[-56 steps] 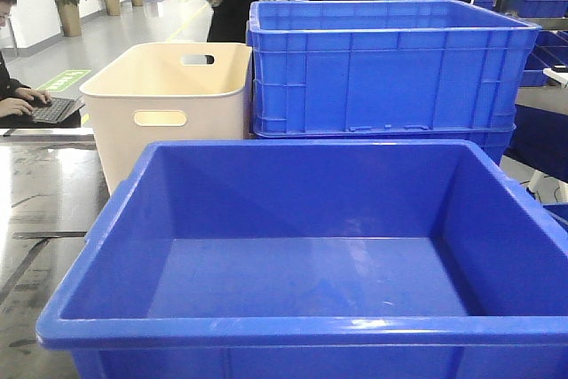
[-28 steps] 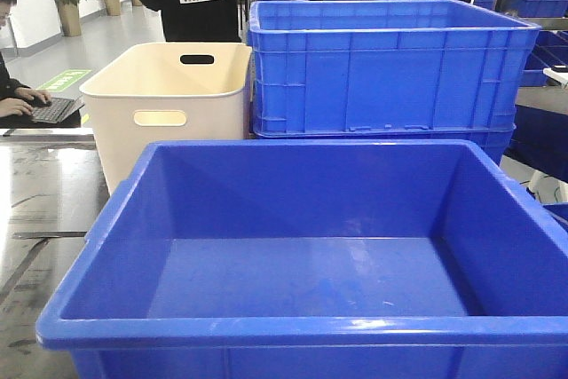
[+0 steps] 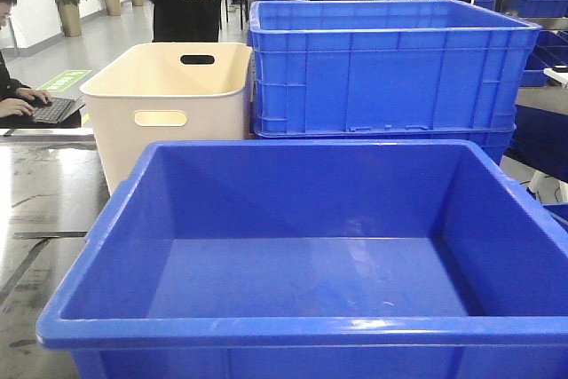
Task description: Pick red and yellow blocks into blue bin
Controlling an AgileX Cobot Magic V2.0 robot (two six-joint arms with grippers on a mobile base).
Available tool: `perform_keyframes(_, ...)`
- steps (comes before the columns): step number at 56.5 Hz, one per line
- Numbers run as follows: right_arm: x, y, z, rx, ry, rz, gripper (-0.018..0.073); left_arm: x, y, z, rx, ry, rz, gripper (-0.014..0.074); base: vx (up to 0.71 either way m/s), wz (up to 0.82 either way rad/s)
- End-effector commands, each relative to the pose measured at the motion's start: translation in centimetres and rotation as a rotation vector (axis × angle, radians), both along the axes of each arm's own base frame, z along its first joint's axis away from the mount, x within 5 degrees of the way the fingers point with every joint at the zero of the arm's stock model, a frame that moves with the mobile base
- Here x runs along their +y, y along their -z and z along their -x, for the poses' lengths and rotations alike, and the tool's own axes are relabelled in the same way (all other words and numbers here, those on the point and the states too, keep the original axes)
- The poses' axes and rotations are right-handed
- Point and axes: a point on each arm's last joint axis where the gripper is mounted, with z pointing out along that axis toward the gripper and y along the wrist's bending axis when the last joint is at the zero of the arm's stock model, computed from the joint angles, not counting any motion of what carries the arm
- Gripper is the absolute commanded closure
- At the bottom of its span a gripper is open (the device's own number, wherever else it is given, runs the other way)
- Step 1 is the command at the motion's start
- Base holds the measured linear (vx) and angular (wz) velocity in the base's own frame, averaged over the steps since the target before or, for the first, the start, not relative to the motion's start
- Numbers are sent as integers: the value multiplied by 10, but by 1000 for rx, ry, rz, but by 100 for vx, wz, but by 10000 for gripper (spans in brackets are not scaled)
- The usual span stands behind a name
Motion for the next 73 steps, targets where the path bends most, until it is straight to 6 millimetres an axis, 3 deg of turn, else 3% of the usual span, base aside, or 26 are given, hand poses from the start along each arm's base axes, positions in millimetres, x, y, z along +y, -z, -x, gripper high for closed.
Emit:
perform_keyframes(1, 0, -15, -1, -102, -1, -2, 569, 8, 1, 3, -231, -81, 66, 597, 0, 0)
perform_keyframes(6, 0, -15, -1, -102, -1, -2, 569, 13, 26, 9, -308, -128, 81, 597, 0, 0)
perform_keyframes(11, 0, -15, -1, -101, 0, -2, 569, 15, 36, 16, -324, -150, 80, 596, 0, 0)
perform_keyframes(73, 1, -13, -2, -108, -3, -16, 569, 16, 38, 17, -302, -170, 70, 594, 0, 0)
